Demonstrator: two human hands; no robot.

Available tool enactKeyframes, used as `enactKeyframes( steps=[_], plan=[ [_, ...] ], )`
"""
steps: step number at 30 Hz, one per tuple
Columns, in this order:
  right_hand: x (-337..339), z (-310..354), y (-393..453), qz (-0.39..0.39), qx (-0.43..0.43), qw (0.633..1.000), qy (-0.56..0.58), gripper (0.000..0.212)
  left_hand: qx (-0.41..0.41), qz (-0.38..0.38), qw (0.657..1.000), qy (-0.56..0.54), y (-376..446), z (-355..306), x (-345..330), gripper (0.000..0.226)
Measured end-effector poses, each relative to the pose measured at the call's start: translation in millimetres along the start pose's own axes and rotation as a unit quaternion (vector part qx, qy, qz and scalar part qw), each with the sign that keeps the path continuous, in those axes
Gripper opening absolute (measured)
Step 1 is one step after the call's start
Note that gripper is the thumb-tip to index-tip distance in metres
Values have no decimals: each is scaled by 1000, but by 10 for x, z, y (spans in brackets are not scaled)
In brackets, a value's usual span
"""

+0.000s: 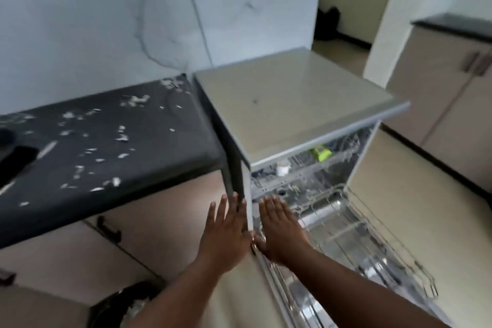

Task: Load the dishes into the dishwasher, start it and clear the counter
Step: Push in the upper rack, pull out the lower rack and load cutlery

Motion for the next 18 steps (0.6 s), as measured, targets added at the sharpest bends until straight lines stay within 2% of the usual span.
enactKeyframes(
  steps=[6, 10, 12, 14, 16, 18],
  plan=[
    [849, 1112, 560, -90, 87, 991, -45, 93, 151, -30, 986, 69, -381, 1382, 652, 80],
    [1250, 1943, 818, -136, 100, 985, -32, 95, 174, -64, 982, 46, -760, 2144, 1127, 80],
    [1320, 2376, 969, -134, 115, 984, -15, 96, 173, -96, 978, 71, -968, 2488, 1379, 82],
    [1385, 2779, 1146, -138, 127, 982, 0, 94, 215, -134, 964, 81, -1191, 2882, 1642, 83],
    [1455, 3182, 1266, -141, 152, 978, -7, 92, 255, -125, 957, 59, -1370, 3245, 1732, 84],
    [1493, 3522, 1330, -130, 184, 974, -13, 89, 308, -71, 949, 17, -1535, 3560, 1583, 85]
  ],
)
Point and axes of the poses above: each hand's wrist, its own y-axis towards the middle knuckle, its own x-axis out of the back of the hand, z = x × y, the point moved 7 cm from there along y, towards the middle knuckle, and after that the axes turned 4 degrees about -z, right-handed, at the moved point
